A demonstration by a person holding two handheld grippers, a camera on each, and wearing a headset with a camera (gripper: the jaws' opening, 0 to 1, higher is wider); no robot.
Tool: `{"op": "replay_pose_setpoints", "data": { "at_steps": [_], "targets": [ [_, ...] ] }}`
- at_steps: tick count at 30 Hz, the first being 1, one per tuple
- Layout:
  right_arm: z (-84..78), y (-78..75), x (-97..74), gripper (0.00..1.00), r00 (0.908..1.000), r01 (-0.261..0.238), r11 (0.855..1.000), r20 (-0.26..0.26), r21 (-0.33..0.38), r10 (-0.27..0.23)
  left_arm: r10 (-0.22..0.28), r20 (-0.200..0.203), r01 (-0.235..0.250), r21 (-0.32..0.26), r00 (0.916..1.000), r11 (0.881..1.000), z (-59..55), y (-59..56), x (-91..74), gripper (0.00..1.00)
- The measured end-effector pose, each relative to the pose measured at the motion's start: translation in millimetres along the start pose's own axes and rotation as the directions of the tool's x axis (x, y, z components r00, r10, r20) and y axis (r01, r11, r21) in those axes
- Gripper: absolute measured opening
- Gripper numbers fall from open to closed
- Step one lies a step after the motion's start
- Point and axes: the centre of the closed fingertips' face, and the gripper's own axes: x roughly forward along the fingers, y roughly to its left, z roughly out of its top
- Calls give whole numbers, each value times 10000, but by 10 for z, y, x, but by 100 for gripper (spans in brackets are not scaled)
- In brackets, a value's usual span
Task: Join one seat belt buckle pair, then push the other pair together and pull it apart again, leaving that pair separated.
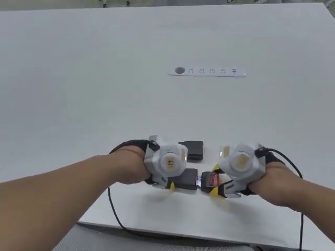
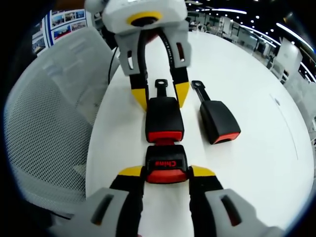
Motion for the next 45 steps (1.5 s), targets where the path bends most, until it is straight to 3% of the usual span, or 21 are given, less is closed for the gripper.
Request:
{"op": "replay_pose_setpoints", "data": {
  "at_steps": [6, 11, 14, 16, 23, 29, 33, 36, 43, 45],
  "targets": [
    [40, 19, -135, 35, 9997, 63, 10000, 254, 53, -64, 344, 606, -308, -590, 9976, 9978, 87, 81, -248, 35],
    [101, -13, -255, 35, 9983, 252, 9997, 535, -20, -251, 693, 1094, -635, -548, 9916, 9965, 217, 189, -417, 36],
    [118, -62, -306, 35, 9968, 406, 9992, 687, -47, -402, 800, 1160, -740, -550, 9900, 9957, 262, 283, -416, 37],
    [97, -108, -348, 35, 9964, 512, 9986, 690, -142, -501, 904, 983, -869, -397, 9910, 9954, 271, 362, -401, 38],
    [-194, -388, -533, 35, 9940, 1043, 9944, 353, -190, -1036, 1122, 1049, -1083, -420, 9881, 9932, 368, 637, -358, 40],
    [-498, -622, -739, 38, 9894, 1454, 9893, 47, 125, -1455, 1104, 987, -1040, -685, 9890, 9922, 315, 822, -217, 40],
    [-699, -730, -821, 38, 9873, 1583, 9868, -213, 351, -1576, 944, 1208, -788, -1280, 9882, 9886, 301, 882, -177, 40],
    [-851, -773, -857, 38, 9863, 1609, 9856, -450, 527, -1586, 814, 1113, -683, -1172, 9904, 9908, 276, 896, -126, 40],
    [-1022, -856, -821, 38, 9858, 1559, 9859, -726, 613, -1513, 480, 960, -390, -930, 9942, 9949, 254, 860, 11, 39],
    [-1068, -870, -780, 37, 9861, 1492, 9872, -829, 573, -1442, 400, 704, -358, -602, 9967, 9975, 217, 858, 70, 39]
  ]
}}
